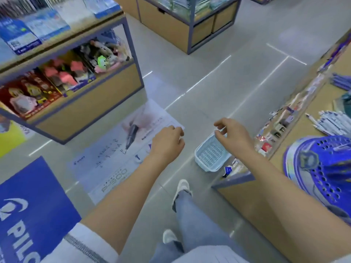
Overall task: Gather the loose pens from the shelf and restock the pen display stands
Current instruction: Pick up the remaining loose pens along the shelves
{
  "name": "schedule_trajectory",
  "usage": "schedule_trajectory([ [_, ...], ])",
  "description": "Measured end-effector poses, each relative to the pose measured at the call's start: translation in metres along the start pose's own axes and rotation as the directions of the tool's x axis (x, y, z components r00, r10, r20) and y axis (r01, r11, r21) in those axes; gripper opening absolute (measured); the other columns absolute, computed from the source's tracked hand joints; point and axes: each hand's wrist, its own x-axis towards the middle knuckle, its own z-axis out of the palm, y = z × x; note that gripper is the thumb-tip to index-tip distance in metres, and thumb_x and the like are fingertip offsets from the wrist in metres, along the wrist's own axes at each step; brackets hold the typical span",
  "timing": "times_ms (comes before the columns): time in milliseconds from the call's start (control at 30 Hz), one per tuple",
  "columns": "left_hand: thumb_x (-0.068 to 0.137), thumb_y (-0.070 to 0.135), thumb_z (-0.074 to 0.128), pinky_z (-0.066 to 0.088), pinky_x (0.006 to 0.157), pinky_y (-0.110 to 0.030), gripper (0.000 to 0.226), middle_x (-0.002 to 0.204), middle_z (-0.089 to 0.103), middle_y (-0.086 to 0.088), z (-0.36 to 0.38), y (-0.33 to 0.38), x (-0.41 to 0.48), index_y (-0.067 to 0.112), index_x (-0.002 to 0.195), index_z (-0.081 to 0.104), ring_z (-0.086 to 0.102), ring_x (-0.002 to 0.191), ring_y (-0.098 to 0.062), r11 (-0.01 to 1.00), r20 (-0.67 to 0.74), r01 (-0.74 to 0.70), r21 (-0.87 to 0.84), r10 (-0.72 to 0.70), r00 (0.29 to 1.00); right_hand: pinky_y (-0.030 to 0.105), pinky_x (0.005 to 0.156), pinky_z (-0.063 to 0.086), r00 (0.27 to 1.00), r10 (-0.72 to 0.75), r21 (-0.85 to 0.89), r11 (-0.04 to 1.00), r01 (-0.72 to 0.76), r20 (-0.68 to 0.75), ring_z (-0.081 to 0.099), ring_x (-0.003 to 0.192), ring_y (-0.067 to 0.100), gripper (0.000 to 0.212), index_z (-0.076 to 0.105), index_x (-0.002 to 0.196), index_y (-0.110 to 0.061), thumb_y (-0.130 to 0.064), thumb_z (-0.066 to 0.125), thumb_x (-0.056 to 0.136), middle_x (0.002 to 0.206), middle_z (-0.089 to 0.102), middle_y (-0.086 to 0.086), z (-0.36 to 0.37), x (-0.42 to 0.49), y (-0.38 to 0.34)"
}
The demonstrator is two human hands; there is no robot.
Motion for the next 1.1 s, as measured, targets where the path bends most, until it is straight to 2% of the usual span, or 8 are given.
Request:
schedule_trajectory([
  [100, 0.094, 0.024, 0.045, 0.043, 0.076, -0.032, 0.033, 0.120, 0.059, -0.003, -0.012, -0.010, 0.068, 0.017, 0.125, 0.057, 0.056, 0.108, -0.024, 0.999, 0.040, -0.034, 0.013, 0.034, 0.999, 0.026, 0.073, 0.040, 0.998, 0.054, 0.020, 0.998, -0.053, -0.026, 0.058, 0.081, 0.014, 0.022, 0.064, 0.110, -0.019, -0.022, 0.059, 0.089, 0.096, 0.060, -0.006, 0.009, 0.064, -0.002],
  [267, 0.094, 0.026, 0.046, 0.048, 0.086, -0.037, 0.032, 0.117, 0.060, -0.005, -0.031, -0.018, 0.204, 0.017, 0.123, 0.058, 0.057, 0.106, -0.028, 0.997, 0.130, -0.075, -0.001, 0.075, 0.989, 0.029, 0.076, 0.045, 0.984, 0.169, 0.081, 0.983, -0.164, -0.055, 0.060, 0.082, 0.016, 0.021, 0.065, 0.108, -0.018, -0.020, 0.059, 0.088, 0.092, 0.061, -0.006, 0.010, 0.188, 0.002],
  [433, 0.095, 0.026, 0.046, 0.047, 0.085, -0.035, 0.033, 0.117, 0.061, -0.004, -0.059, 0.000, 0.342, 0.018, 0.124, 0.058, 0.057, 0.106, -0.026, 0.985, 0.187, -0.168, 0.027, 0.160, 0.969, 0.031, 0.078, 0.048, 0.972, 0.223, 0.129, 0.969, -0.212, -0.076, 0.061, 0.082, 0.015, 0.020, 0.065, 0.107, -0.020, -0.021, 0.058, 0.088, 0.092, 0.061, -0.008, -0.020, 0.302, 0.015],
  [700, 0.095, 0.029, 0.045, 0.047, 0.087, -0.036, 0.032, 0.116, 0.061, -0.002, -0.072, 0.054, 0.551, 0.020, 0.123, 0.058, 0.058, 0.106, -0.026, 0.916, 0.292, -0.395, 0.068, 0.361, 0.886, 0.026, 0.070, 0.040, 0.863, 0.447, 0.199, 0.892, -0.407, -0.237, 0.059, 0.077, 0.014, 0.020, 0.067, 0.106, -0.019, -0.016, 0.059, 0.087, 0.089, 0.061, -0.007, -0.085, 0.461, 0.091],
  [833, 0.097, 0.028, 0.045, 0.045, 0.084, -0.033, 0.031, 0.118, 0.059, -0.001, -0.065, 0.101, 0.661, 0.020, 0.125, 0.056, 0.057, 0.106, -0.024, 0.859, 0.367, -0.510, 0.041, 0.462, 0.807, 0.031, 0.074, 0.049, 0.776, 0.540, 0.258, 0.840, -0.477, -0.326, 0.058, 0.074, 0.015, 0.021, 0.068, 0.105, -0.014, -0.012, 0.061, 0.086, 0.088, 0.067, -0.001, -0.114, 0.537, 0.136],
  [967, 0.098, 0.027, 0.044, 0.041, 0.079, -0.029, 0.032, 0.119, 0.058, -0.002, -0.054, 0.174, 0.761, 0.018, 0.127, 0.055, 0.056, 0.108, -0.023, 0.755, 0.423, -0.656, 0.009, 0.591, 0.686, 0.036, 0.079, 0.053, 0.655, 0.640, 0.354, 0.768, -0.534, -0.401, 0.060, 0.077, 0.017, 0.023, 0.067, 0.108, -0.014, -0.013, 0.060, 0.086, 0.089, 0.064, -0.004, -0.156, 0.588, 0.182],
  [1100, 0.097, 0.028, 0.046, 0.042, 0.090, -0.034, 0.033, 0.123, 0.056, -0.004, -0.030, 0.268, 0.822, 0.019, 0.127, 0.056, 0.050, 0.116, -0.024, 0.626, 0.472, -0.779, -0.042, 0.700, 0.536, 0.032, 0.078, 0.049, 0.532, 0.744, 0.420, 0.668, -0.615, -0.404, 0.057, 0.079, 0.015, 0.024, 0.065, 0.113, -0.015, -0.015, 0.058, 0.090, 0.099, 0.063, 0.001, -0.208, 0.601, 0.238],
])
